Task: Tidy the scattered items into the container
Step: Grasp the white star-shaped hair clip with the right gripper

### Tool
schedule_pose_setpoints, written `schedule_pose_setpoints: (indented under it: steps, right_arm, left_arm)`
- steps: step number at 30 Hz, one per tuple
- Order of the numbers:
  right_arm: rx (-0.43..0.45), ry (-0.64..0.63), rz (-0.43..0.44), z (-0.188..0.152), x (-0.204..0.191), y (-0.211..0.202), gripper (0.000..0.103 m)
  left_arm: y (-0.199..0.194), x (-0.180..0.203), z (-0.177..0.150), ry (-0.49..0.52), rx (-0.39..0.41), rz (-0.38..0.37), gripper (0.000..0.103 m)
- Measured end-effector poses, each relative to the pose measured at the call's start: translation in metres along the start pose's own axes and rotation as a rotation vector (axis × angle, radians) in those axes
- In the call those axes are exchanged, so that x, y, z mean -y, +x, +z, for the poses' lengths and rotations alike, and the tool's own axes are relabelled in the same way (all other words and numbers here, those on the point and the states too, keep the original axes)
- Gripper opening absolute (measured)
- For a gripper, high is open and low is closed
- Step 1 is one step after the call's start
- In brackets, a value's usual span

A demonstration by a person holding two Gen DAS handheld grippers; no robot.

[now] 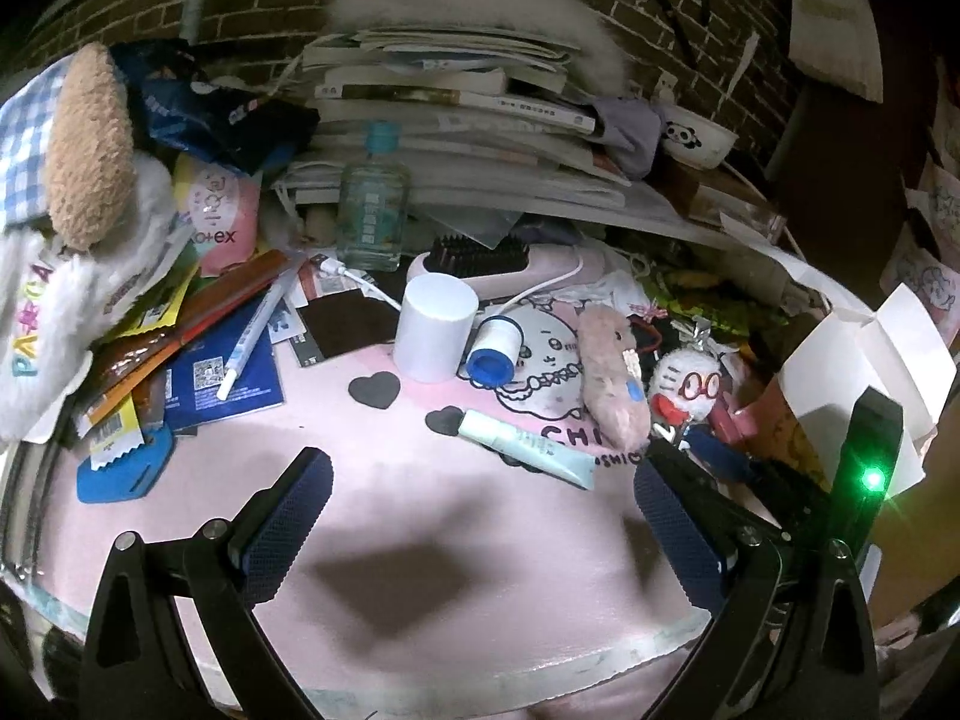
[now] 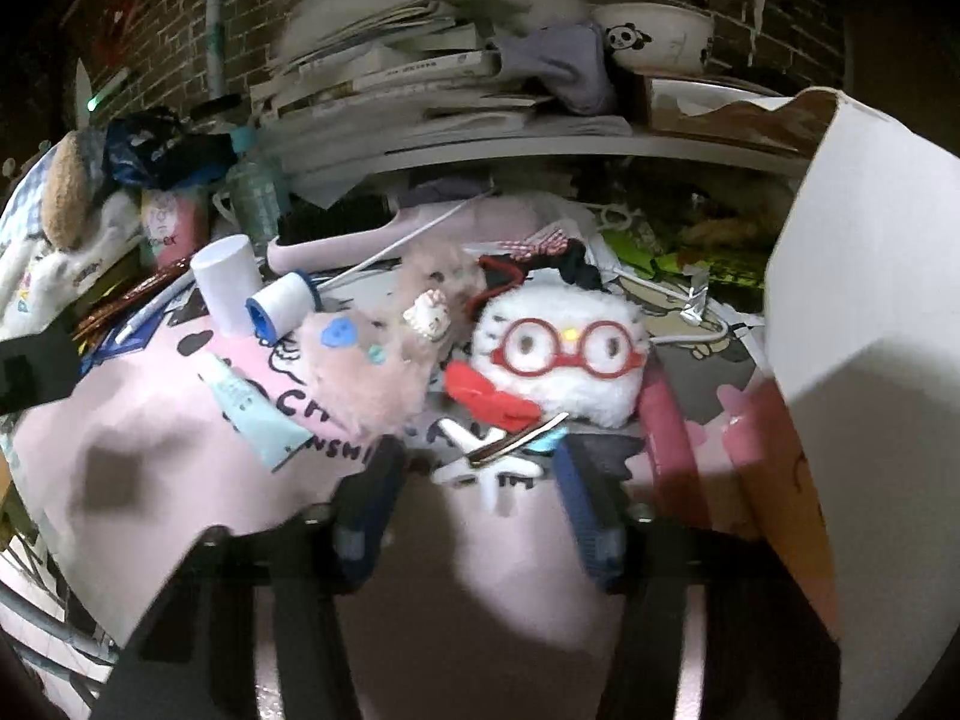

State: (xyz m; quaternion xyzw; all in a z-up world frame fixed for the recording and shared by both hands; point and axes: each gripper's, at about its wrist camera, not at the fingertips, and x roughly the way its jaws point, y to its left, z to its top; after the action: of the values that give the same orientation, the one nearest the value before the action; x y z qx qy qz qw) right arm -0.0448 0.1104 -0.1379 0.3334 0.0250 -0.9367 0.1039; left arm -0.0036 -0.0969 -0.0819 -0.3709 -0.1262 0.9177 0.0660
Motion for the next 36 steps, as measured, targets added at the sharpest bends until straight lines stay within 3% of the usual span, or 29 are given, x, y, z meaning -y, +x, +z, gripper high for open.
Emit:
schedule_pose_setpoints:
  steps: [2, 10, 18, 24, 27, 28, 30, 35, 36]
  right_arm:
    - [0.015, 0.004, 0.004, -0.001, 0.002, -0.001, 0.032]
    - [0.050, -0.004, 0.055, -0.012, -0.002, -0.013, 0.032]
    - [0.110, -0.139, 0.099, -0.021, -0.037, -0.036, 0.031]
    - [0.051, -0.159, 0.119, -0.026, -0.050, -0.033, 0.031]
    - [0.066, -0.153, 0.093, -0.032, -0.045, -0.035, 0.031]
    - [0.072, -0.156, 0.077, -0.034, -0.044, -0.036, 0.034]
    - [0.081, -0.150, 0.056, -0.034, -0.041, -0.037, 0.055]
    - [0.086, -0.142, 0.056, -0.031, -0.040, -0.031, 0.055]
    - [0.088, -0.143, 0.056, -0.030, -0.040, -0.030, 0.049]
  left_arm:
    - [0.000, 0.000, -0.001, -0.002, 0.001, -0.003, 0.101]
    - [-0.001, -0.001, -0.003, -0.003, -0.003, -0.003, 0.101]
    - [-0.008, -0.010, -0.009, -0.023, -0.004, 0.045, 0.101]
    - [-0.013, -0.015, -0.013, -0.033, -0.006, 0.046, 0.101]
    - [-0.012, -0.014, -0.013, -0.030, -0.005, 0.043, 0.101]
    - [-0.012, -0.013, -0.012, -0.027, -0.004, 0.040, 0.101]
    - [-0.011, -0.010, -0.011, -0.019, -0.005, 0.036, 0.101]
    - [-0.010, -0.007, -0.011, -0.019, -0.008, 0.036, 0.101]
    - [-0.010, -0.007, -0.011, -0.021, -0.010, 0.039, 0.101]
